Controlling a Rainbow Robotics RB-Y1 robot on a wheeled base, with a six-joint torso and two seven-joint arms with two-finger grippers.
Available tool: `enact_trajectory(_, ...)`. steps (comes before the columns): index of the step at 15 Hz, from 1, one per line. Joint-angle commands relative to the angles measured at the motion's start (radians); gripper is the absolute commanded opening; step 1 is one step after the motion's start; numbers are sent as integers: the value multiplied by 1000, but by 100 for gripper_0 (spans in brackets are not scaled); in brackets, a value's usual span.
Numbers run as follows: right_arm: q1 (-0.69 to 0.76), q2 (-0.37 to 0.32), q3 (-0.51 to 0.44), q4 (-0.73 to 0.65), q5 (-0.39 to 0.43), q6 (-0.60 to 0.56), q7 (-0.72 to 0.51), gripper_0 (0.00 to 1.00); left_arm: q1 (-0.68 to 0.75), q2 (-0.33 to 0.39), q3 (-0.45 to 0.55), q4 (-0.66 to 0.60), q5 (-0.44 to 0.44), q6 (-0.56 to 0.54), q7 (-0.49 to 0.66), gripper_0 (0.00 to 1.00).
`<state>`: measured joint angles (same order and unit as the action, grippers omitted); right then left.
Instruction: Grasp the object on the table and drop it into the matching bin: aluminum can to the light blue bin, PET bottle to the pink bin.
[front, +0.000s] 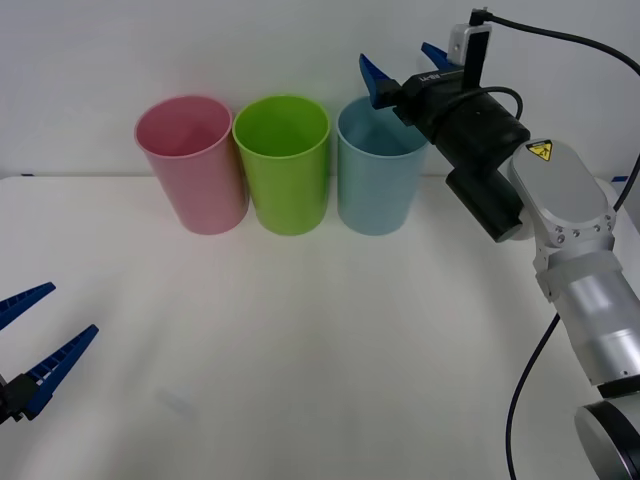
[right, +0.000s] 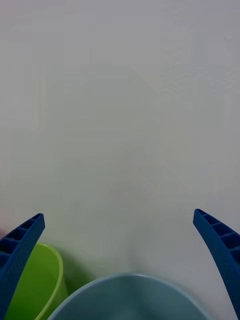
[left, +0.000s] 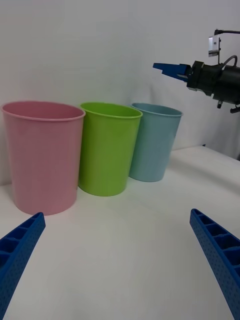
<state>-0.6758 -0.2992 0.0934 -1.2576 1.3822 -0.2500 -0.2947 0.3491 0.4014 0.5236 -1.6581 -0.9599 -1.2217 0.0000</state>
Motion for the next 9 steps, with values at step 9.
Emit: enact_trajectory(9,255,-103,11,-295,0,-12,-4,100,0,0,0,0,0,0,0,100)
